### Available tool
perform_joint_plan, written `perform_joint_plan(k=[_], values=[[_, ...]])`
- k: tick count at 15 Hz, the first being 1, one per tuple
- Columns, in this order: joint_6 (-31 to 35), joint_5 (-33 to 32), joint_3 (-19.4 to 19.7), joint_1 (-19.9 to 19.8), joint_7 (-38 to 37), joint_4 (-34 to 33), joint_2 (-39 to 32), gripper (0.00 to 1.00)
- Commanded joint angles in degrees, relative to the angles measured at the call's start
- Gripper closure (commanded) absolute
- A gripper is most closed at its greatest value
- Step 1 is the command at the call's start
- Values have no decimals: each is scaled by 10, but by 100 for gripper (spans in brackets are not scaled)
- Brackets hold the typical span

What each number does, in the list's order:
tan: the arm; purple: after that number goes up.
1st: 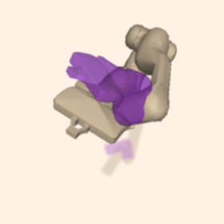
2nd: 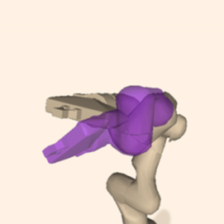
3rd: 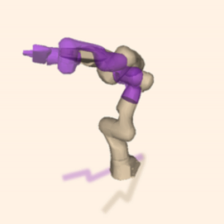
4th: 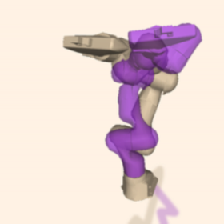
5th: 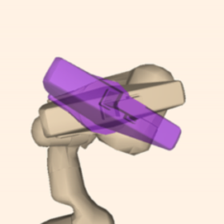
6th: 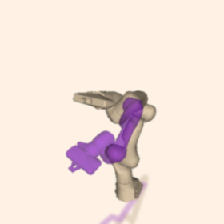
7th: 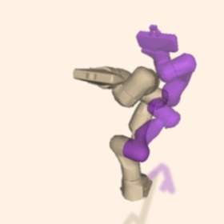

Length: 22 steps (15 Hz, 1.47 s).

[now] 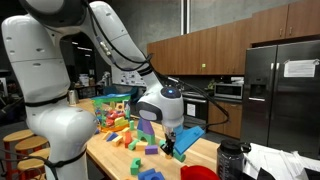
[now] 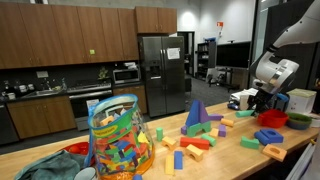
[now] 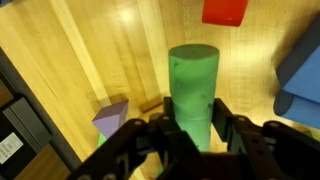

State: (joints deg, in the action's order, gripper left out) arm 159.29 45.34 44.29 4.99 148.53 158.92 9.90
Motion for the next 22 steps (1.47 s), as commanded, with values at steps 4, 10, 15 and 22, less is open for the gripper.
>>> perform_joint_plan(k=[4,10,15,22], values=[[0,0,0,0,0,0,0,59],[3,-66,-9,-6,5,6,36,84],[-11,-154,-10,-4,4,2,40,84],[-57,-175,2,-3,4,2,9,84]])
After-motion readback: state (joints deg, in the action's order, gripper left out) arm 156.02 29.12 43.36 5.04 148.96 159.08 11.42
